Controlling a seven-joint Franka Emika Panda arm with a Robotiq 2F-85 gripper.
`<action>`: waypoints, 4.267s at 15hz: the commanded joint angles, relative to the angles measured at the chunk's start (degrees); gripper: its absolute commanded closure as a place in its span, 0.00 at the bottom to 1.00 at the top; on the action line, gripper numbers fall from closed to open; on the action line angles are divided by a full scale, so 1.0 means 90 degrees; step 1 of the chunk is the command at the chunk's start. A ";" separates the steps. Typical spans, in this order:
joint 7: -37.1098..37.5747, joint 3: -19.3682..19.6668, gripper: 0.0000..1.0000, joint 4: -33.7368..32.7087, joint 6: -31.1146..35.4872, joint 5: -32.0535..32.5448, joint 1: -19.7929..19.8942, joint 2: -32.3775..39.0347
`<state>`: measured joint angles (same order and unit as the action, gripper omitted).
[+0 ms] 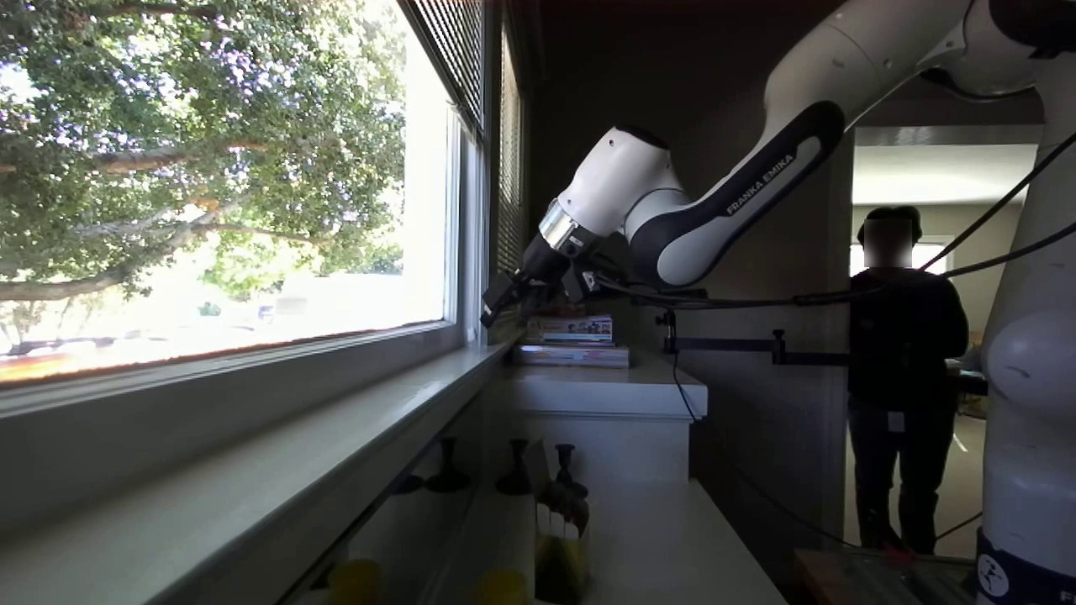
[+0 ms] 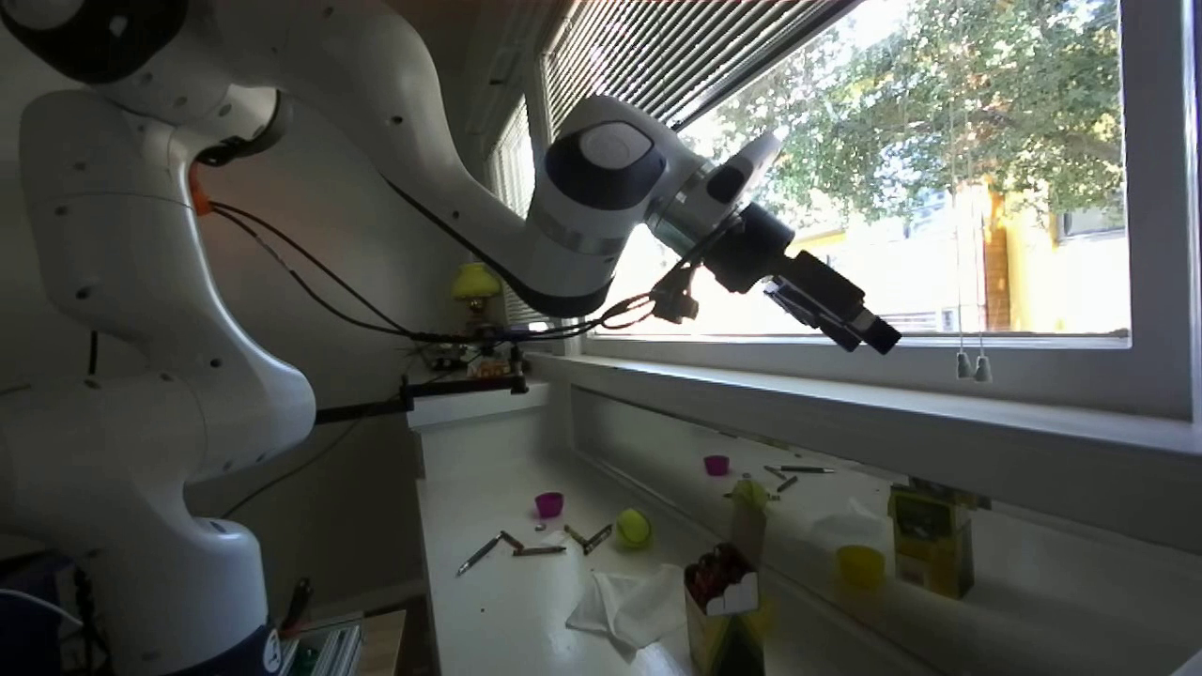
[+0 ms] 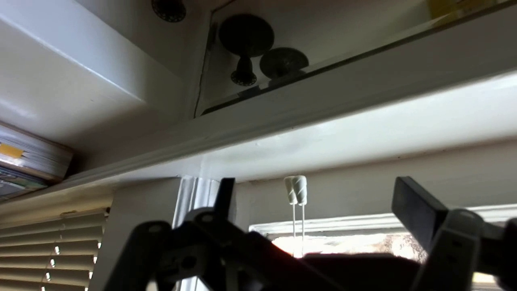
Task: Close the window blinds
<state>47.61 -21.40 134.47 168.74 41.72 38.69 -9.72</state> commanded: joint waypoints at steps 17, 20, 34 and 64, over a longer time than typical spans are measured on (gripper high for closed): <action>0.2516 -0.0208 0.22 -0.1794 -0.0020 0.3190 0.0379 0.1793; 0.2728 -0.0189 0.34 -0.1925 -0.0028 0.3412 0.0345 0.1938; 0.2728 -0.0273 0.94 -0.1841 -0.0208 0.3329 0.0229 0.1788; 0.4344 0.0018 0.96 -0.1958 -0.0648 0.5009 -0.0055 0.1741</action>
<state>81.07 -21.36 119.74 163.33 81.23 38.57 3.23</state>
